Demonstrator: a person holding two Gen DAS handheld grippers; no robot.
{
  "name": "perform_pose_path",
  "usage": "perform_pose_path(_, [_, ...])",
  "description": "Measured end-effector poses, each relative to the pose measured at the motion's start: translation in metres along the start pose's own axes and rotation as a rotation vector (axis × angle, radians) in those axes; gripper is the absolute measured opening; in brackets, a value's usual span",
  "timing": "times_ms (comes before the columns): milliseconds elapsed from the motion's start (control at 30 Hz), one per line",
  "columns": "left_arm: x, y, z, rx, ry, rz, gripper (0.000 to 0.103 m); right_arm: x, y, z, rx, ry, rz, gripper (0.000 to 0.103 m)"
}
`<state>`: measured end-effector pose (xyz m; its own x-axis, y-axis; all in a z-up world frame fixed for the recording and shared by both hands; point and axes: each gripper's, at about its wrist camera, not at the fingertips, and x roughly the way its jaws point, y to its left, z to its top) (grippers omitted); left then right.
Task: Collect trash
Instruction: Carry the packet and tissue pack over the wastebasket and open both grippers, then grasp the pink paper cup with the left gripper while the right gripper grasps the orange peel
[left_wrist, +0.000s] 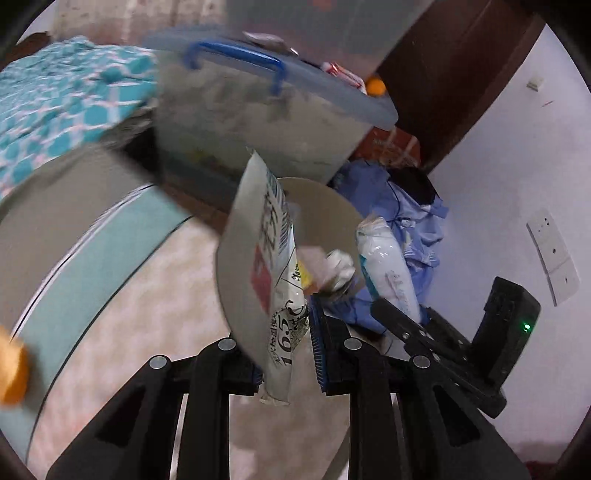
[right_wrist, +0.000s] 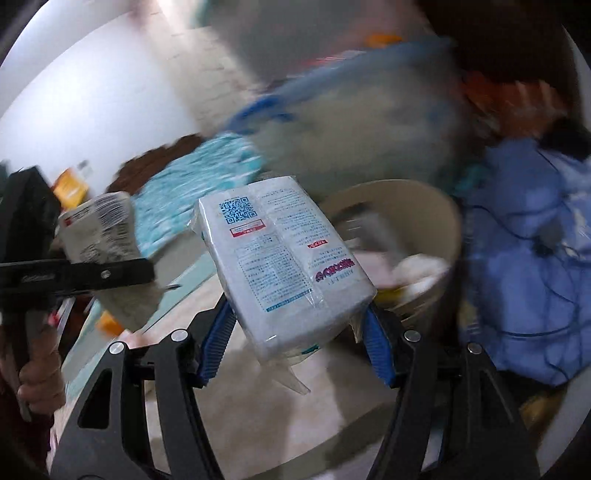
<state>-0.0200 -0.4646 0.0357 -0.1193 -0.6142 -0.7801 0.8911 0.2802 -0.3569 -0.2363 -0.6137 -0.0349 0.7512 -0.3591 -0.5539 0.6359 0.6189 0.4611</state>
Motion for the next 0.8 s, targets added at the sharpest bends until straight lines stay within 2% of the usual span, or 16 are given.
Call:
perform_pose_path(200, [0.072,-0.030,0.049,0.068,0.073,0.026,0.020,0.031,-0.038,0.028,0.058,0.004,-0.075,0.067])
perform_pose_path(300, [0.099,-0.039,0.061,0.095,0.101,0.049,0.023,0.046,-0.050,0.036,0.079,0.018,-0.098,0.074])
perform_pose_path(367, [0.113,-0.044,0.066,0.103,0.117,0.076,0.061,0.054,-0.056,0.037,0.094,0.044,-0.101,0.082])
perform_pose_path(433, [0.118,-0.047,0.068,0.115,0.100,0.106,0.067,0.051,-0.060,0.036,0.109,0.034,-0.089,0.083])
perform_pose_path(533, [0.115,-0.045,0.067,0.108,0.097,0.103,0.067,0.041,-0.063,0.034,0.111,-0.013,-0.115,0.084])
perform_pose_path(633, [0.092,-0.038,0.062,0.084,0.061,0.085,0.067,0.027,-0.061,0.029,0.115,-0.056,-0.147,0.084])
perform_pose_path(800, [0.024,-0.020,0.023,0.041,-0.024,-0.002,0.067,0.003,-0.036,0.017,0.089,-0.117,-0.120,0.083])
